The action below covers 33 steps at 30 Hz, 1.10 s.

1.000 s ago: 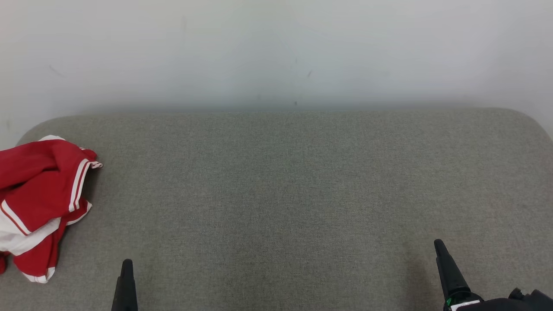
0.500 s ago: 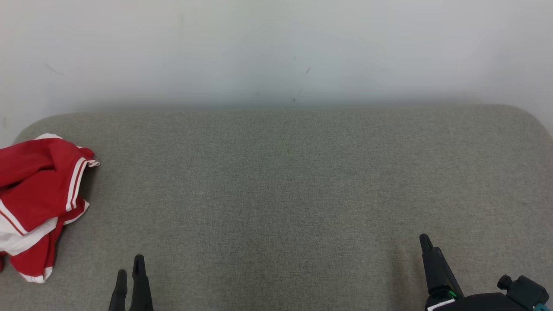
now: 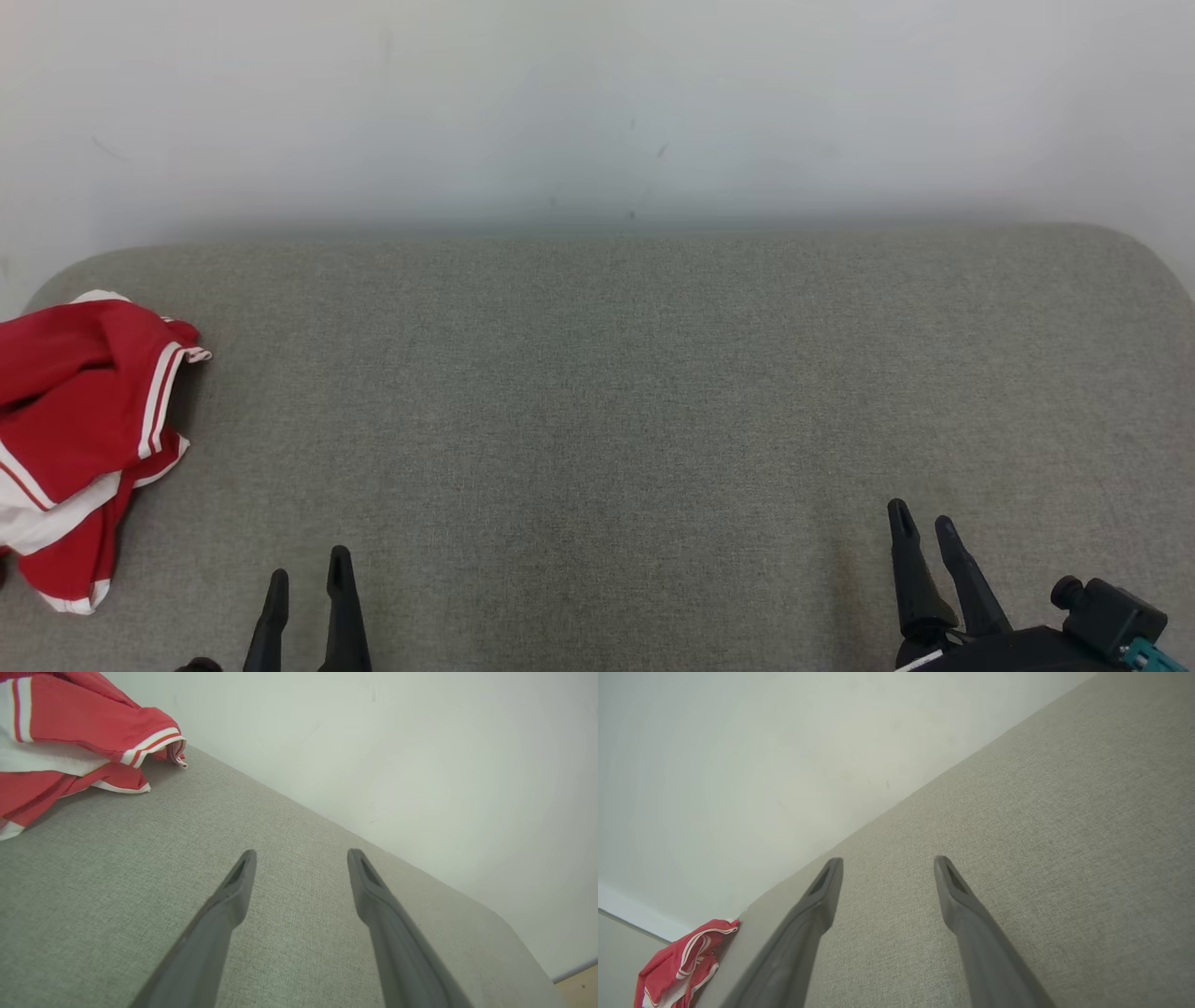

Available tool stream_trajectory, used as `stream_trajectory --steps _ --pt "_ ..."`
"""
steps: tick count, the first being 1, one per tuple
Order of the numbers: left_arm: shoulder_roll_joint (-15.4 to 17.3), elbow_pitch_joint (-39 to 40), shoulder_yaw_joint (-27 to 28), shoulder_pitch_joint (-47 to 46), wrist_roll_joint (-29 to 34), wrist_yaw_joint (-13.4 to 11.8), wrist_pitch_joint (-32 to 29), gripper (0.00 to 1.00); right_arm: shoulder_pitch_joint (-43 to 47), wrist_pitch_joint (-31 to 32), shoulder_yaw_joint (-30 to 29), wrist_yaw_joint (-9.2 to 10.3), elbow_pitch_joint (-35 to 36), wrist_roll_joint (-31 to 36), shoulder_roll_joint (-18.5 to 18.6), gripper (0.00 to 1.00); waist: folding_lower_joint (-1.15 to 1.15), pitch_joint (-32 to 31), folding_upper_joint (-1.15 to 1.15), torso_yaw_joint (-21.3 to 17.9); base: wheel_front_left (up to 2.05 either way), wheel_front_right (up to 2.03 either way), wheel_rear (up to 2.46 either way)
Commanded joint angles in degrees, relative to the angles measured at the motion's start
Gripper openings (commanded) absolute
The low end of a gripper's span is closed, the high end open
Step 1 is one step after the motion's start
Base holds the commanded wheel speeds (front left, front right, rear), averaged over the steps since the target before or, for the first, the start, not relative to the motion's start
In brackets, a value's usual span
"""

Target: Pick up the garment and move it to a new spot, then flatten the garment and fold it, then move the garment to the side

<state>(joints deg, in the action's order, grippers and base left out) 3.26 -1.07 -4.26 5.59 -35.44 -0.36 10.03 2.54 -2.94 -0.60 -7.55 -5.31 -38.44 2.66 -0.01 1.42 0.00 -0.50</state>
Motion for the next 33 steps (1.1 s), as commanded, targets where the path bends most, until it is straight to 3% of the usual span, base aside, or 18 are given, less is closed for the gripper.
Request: stream_trajectory --steps 1,17,33 --pt "0.42 0.32 -0.31 -1.17 1.77 -0.43 0.32 1.0 -0.71 -0.66 0.31 0.06 0.31 1.92 0.22 1.0 0.0 -0.05 0.0 0.01 0.0 0.0 0.0" --pt "3.17 -0.83 -3.77 -1.36 12.13 -4.19 1.87 1.0 -0.79 -4.42 1.34 0.07 -0.86 15.02 0.25 1.0 0.0 -0.36 0.0 0.14 0.0 0.0 0.0" --pt "3.88 -1.22 -4.01 -1.65 19.87 -5.13 3.11 1.0 -1.01 -7.43 2.38 0.09 -2.38 23.65 0.26 1.0 0.0 -0.59 0.0 0.56 0.0 0.0 0.0"
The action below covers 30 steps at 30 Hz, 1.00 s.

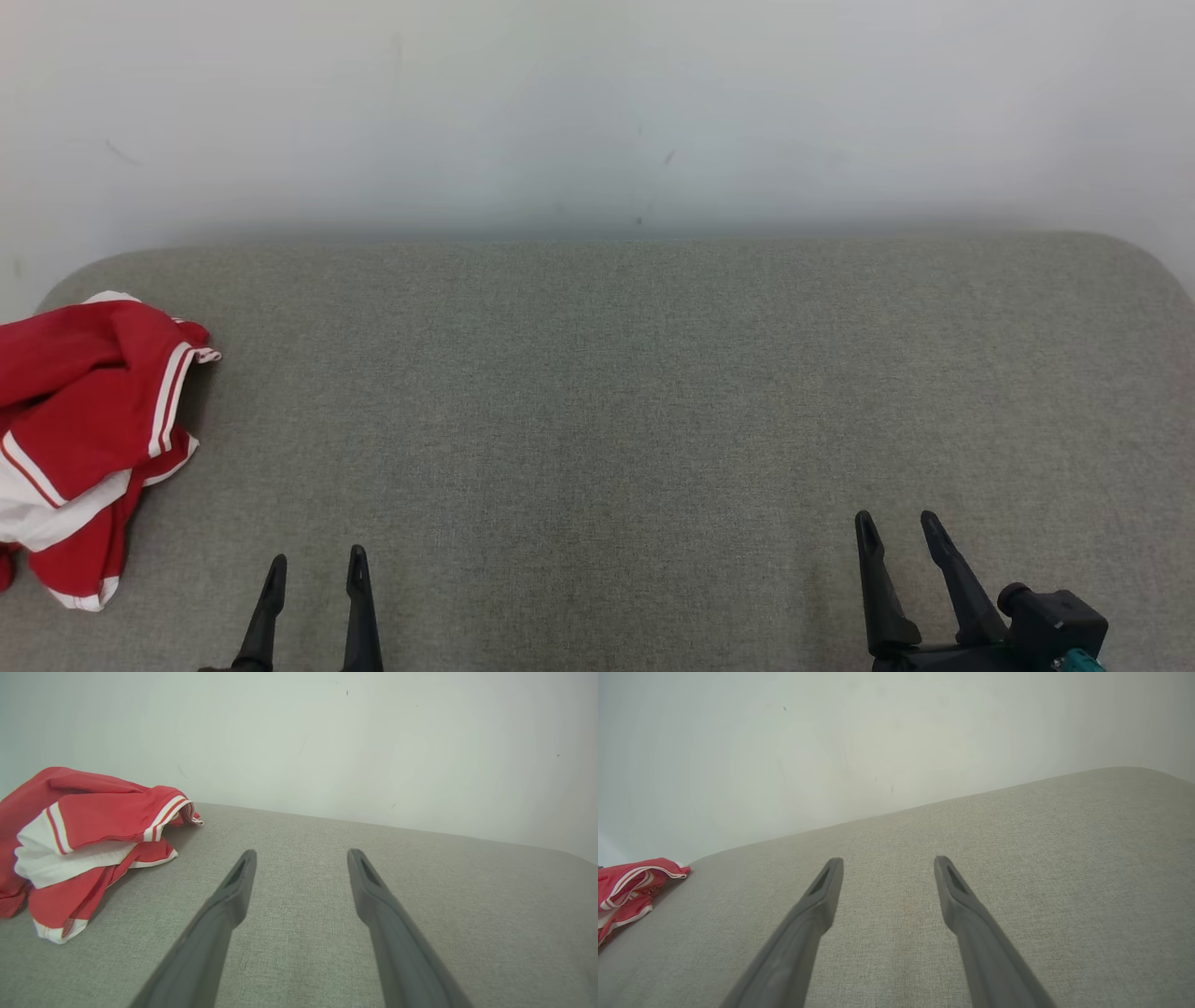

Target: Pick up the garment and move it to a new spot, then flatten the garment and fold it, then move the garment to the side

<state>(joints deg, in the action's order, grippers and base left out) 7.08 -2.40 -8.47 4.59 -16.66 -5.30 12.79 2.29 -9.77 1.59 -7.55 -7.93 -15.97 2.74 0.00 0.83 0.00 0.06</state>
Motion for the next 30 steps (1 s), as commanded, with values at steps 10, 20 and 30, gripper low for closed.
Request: stream_trajectory --steps 10,20,30 --pt "-0.18 -0.04 1.06 -1.0 5.45 0.1 0.93 1.0 -0.6 -2.09 -0.08 0.1 -0.21 5.25 0.18 1.0 0.0 0.31 0.0 -0.17 0.0 0.0 0.0" --pt "-0.55 -0.6 1.9 -1.56 10.13 0.6 1.62 1.0 -0.8 -3.63 -0.06 0.11 -0.71 9.48 0.19 1.0 0.0 0.6 0.0 -1.27 0.0 0.0 0.0" --pt "-1.16 -1.87 2.91 -1.99 13.66 2.66 2.27 1.0 -0.81 -5.11 0.44 0.11 -1.15 12.8 0.2 1.0 0.0 0.84 0.0 -1.65 0.0 0.0 0.0"
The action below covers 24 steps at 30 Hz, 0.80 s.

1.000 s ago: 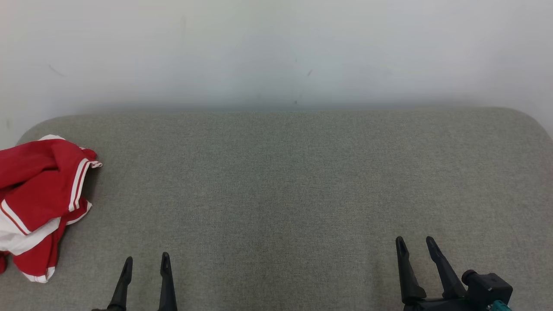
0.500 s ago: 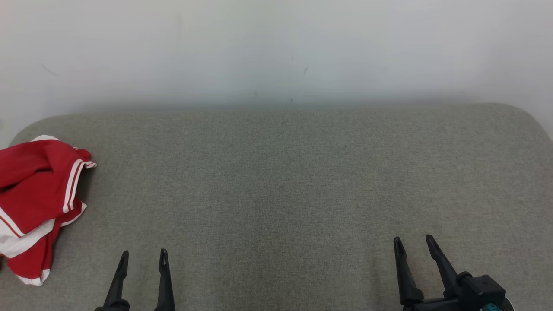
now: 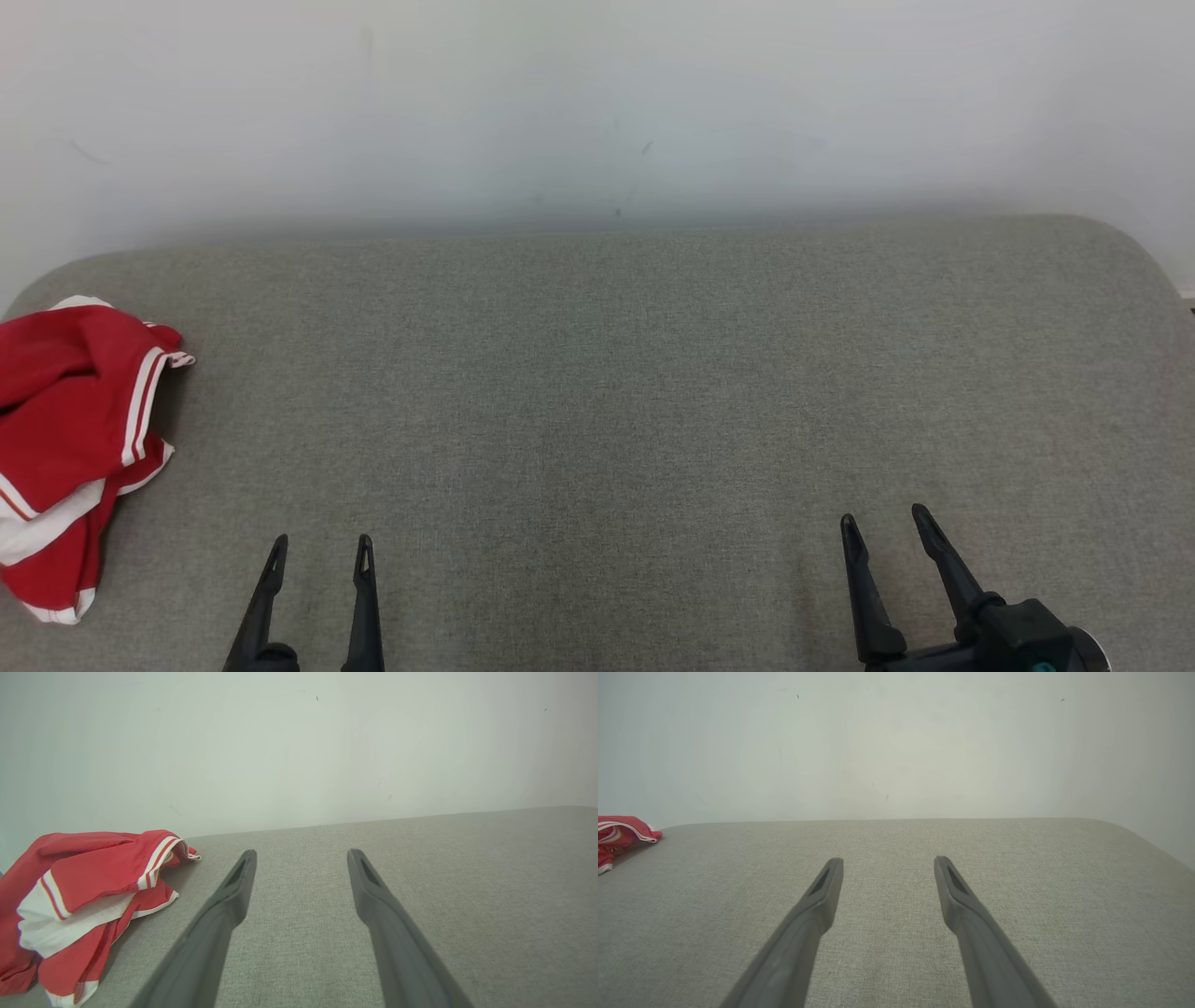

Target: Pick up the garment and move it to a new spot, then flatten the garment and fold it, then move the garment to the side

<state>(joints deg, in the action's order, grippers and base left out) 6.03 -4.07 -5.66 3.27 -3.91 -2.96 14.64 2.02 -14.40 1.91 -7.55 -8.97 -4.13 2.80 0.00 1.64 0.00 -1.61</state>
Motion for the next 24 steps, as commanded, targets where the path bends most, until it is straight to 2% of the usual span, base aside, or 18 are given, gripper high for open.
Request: stream_trajectory --steps 1,11,24 --pt "-0.16 -0.31 0.25 -0.73 1.25 0.43 0.46 1.0 -0.52 -0.58 0.09 0.12 -0.23 1.16 0.14 1.0 0.0 0.07 0.0 0.03 0.0 0.0 0.0" --pt "-1.23 -2.87 2.45 -0.54 0.98 3.93 0.61 1.0 -0.47 -0.89 -0.03 0.12 -0.72 1.12 0.12 1.0 0.0 0.14 0.0 0.18 0.0 0.0 0.0" --pt "-2.07 -5.05 4.28 -1.22 1.97 5.43 0.55 1.0 -0.54 -0.88 -0.55 0.12 -1.52 0.38 0.12 1.0 0.0 -0.28 0.0 0.23 0.0 0.0 0.0"
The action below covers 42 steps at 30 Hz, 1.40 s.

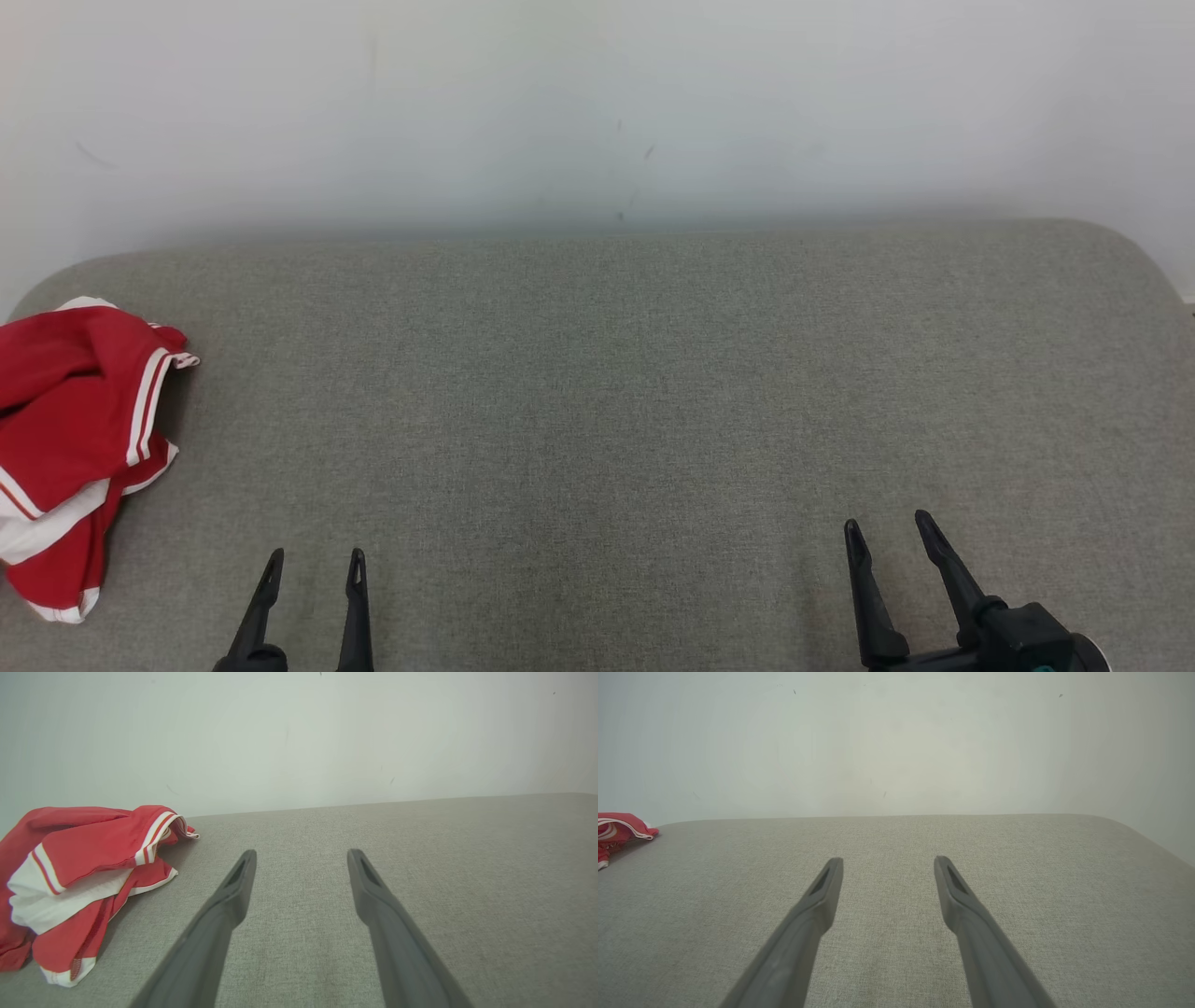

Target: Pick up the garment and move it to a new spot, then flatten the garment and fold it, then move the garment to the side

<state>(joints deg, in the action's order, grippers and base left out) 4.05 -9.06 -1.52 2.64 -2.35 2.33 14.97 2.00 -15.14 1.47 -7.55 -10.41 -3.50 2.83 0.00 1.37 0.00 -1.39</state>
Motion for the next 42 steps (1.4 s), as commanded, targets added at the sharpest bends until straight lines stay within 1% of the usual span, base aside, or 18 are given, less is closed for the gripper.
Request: stream_trajectory --steps 1,6,29,34,42 --pt "-0.15 -0.05 0.27 -0.57 0.35 0.04 0.22 1.0 -0.56 -0.14 -0.11 0.12 -0.08 -0.46 0.09 1.0 0.0 -0.02 0.0 0.01 0.0 0.0 0.0" --pt "-0.38 0.11 0.62 -0.66 0.56 0.55 0.22 1.0 -0.49 -0.14 -0.26 0.12 -0.19 -0.69 0.09 1.0 0.0 -0.18 0.0 0.1 0.0 0.0 0.0" --pt "-1.07 -0.59 2.04 -0.49 -0.07 1.21 0.22 1.0 -0.07 -0.14 -0.56 0.12 -0.7 -1.84 0.09 1.0 0.0 -0.43 0.0 1.03 0.0 0.0 0.0" --pt "-1.11 -0.84 2.12 -0.93 0.29 1.2 0.22 1.0 0.38 -0.13 -0.62 0.12 -0.79 -2.19 0.08 1.0 0.0 -0.43 0.0 2.61 0.0 0.0 0.0" --pt "-1.12 -1.57 2.38 -0.91 0.54 1.32 0.22 1.0 0.91 -0.14 -0.93 0.12 -1.03 -2.7 0.08 1.0 0.0 -0.63 0.0 7.55 0.0 0.0 0.0"
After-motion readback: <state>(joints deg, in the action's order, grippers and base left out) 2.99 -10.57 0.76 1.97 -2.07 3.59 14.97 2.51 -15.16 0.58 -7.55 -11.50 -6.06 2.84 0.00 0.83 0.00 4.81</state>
